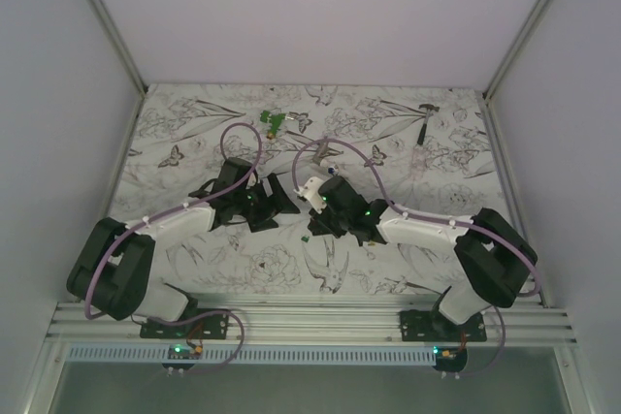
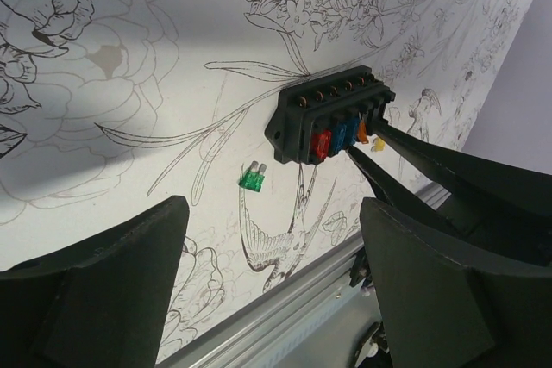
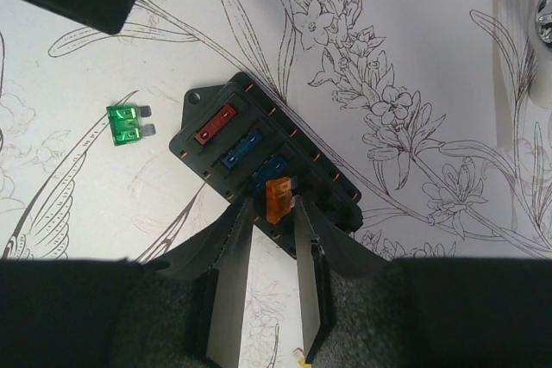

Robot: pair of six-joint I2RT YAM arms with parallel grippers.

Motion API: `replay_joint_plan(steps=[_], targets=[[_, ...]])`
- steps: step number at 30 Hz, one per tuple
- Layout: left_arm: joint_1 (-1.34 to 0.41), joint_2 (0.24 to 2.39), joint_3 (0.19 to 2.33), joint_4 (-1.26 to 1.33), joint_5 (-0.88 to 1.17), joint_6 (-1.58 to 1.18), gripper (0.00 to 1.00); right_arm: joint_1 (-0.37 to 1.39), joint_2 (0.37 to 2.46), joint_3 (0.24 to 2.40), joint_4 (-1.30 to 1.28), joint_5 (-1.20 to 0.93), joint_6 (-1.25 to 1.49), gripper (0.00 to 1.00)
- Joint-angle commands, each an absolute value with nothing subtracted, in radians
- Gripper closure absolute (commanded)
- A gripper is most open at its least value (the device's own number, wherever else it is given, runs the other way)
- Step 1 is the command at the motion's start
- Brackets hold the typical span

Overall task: Snap on the fuse box
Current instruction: Install the fuse at the fuse box base.

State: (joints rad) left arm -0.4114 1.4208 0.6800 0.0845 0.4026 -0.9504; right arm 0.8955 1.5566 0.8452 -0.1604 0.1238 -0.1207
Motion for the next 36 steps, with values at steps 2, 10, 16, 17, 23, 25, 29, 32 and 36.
replay_joint_plan(steps=[2, 10, 16, 17, 23, 25, 29, 32, 36], targets=[[-0.405, 1.419, 0.67, 0.07, 0.422, -0.95, 0.15, 0.902, 1.56, 0.847, -0.122, 0.143, -0.139, 0.69], [-0.405, 1.415, 0.669, 0.068, 0.424, -0.95, 0.15, 0.902, 1.56, 0.85, -0.116, 0.158, -0.134, 0.83], [-0.405, 1.417, 0.669, 0.069, 0.428, -0.95, 0.15, 0.894, 1.554, 0.859, -0.121, 0.149, -0.109, 0.94], [-0.404, 1.415, 0.67, 0.069, 0.427, -0.95, 0.15, 0.891, 1.545, 0.864, -0.124, 0.142, -0.098, 0.95], [-0.405, 1.413, 0.67, 0.067, 0.425, -0.945, 0.15, 0.853, 1.509, 0.906, -0.187, 0.097, -0.001, 0.99], [-0.406, 1.414, 0.674, 0.067, 0.426, -0.943, 0.15, 0.843, 1.503, 0.922, -0.212, 0.085, 0.053, 1.0], [-0.414, 1.426, 0.692, 0.067, 0.432, -0.928, 0.14, 0.823, 1.49, 0.934, -0.242, 0.055, 0.175, 1.0], [-0.428, 1.451, 0.716, 0.067, 0.441, -0.914, 0.14, 0.795, 1.474, 0.922, -0.244, 0.027, 0.267, 1.0], [-0.449, 1.495, 0.754, 0.067, 0.456, -0.892, 0.13, 0.759, 1.461, 0.906, -0.241, -0.007, 0.368, 1.0]])
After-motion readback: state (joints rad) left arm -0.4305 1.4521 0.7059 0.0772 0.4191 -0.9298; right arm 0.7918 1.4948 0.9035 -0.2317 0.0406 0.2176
